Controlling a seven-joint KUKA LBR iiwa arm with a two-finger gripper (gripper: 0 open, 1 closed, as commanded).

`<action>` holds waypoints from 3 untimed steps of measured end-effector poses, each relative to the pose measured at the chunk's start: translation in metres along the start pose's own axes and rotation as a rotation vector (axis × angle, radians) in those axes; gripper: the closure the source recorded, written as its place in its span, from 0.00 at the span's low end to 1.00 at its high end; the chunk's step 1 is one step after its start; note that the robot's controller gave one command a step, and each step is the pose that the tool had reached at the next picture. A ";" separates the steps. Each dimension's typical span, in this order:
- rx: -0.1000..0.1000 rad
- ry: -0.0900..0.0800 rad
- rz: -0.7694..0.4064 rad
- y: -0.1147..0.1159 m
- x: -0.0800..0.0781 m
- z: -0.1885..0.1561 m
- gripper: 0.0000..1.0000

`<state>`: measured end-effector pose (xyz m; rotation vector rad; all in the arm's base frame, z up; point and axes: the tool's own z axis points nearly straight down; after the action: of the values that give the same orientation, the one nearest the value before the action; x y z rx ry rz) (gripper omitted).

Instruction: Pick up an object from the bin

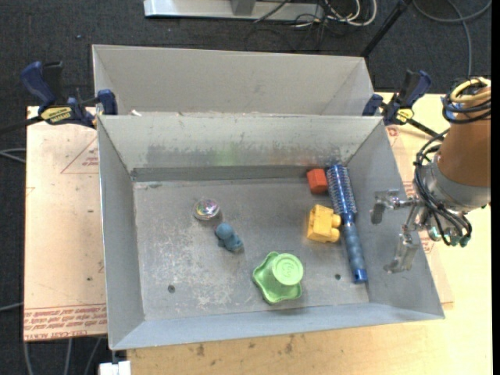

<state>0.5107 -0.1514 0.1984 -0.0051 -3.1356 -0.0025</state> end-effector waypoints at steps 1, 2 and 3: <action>-0.001 -0.001 -0.235 0.018 0.006 0.080 0.00; -0.009 -0.003 -0.591 0.002 0.013 0.129 0.00; -0.006 -0.014 -0.989 0.008 0.009 0.119 0.00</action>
Offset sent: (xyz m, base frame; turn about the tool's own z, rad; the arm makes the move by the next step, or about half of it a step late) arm -0.0055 0.0160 -0.0772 -0.2355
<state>0.5006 -0.1432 0.0792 1.4905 -2.7758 -0.0151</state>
